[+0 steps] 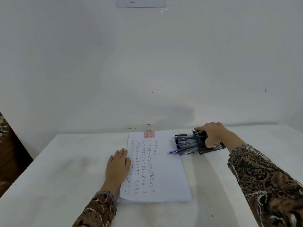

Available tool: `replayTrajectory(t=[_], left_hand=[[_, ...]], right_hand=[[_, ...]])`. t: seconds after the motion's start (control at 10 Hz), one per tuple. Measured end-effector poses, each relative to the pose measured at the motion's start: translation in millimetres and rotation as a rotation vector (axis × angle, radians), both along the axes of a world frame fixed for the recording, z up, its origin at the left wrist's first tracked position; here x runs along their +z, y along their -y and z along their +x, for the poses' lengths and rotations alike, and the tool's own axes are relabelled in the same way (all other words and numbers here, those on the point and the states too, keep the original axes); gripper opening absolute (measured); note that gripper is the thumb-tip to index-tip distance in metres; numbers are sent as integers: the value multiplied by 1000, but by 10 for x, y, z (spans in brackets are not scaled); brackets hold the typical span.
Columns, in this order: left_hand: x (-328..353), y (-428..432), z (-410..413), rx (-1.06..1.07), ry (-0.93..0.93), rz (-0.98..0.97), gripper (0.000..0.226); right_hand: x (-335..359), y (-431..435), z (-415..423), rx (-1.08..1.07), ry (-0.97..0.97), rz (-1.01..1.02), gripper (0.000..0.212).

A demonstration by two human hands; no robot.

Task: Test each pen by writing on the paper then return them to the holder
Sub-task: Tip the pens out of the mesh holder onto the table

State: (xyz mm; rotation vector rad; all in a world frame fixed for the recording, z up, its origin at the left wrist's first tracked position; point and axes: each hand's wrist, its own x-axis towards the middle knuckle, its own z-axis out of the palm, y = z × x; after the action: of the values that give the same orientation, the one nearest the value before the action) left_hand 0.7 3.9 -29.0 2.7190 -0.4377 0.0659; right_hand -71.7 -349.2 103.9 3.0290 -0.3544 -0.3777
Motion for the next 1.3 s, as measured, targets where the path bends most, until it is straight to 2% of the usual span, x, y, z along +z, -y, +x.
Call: replayTrajectory(t=[0.3,0.6,0.8,0.9,1.0,1.1,1.3], left_hand=[[-13,-1,15,-1,1,-2,49],[-12,2,16,4,16,-11,48],[-6,6,8,0,18,-9,48],[-12,5,18,-3,14,0,48],[-17,4,24,-5,9,3,48],[-21,3,25,-3,3,4,49],[-12,5,23,0,3,5,49]], right_hand=[[16,93,-106,-50,-51,-146,93],[-105,278,-331,-191,7,-75,91],[-26,344,-459,-270,-3,-165,95],[9,386,-512,-318,34,-141,93],[-9,401,-551,-375,96,-111,88],[-82,394,-580,-482,183,13,86],[-358,334,-563,-675,596,369,80]])
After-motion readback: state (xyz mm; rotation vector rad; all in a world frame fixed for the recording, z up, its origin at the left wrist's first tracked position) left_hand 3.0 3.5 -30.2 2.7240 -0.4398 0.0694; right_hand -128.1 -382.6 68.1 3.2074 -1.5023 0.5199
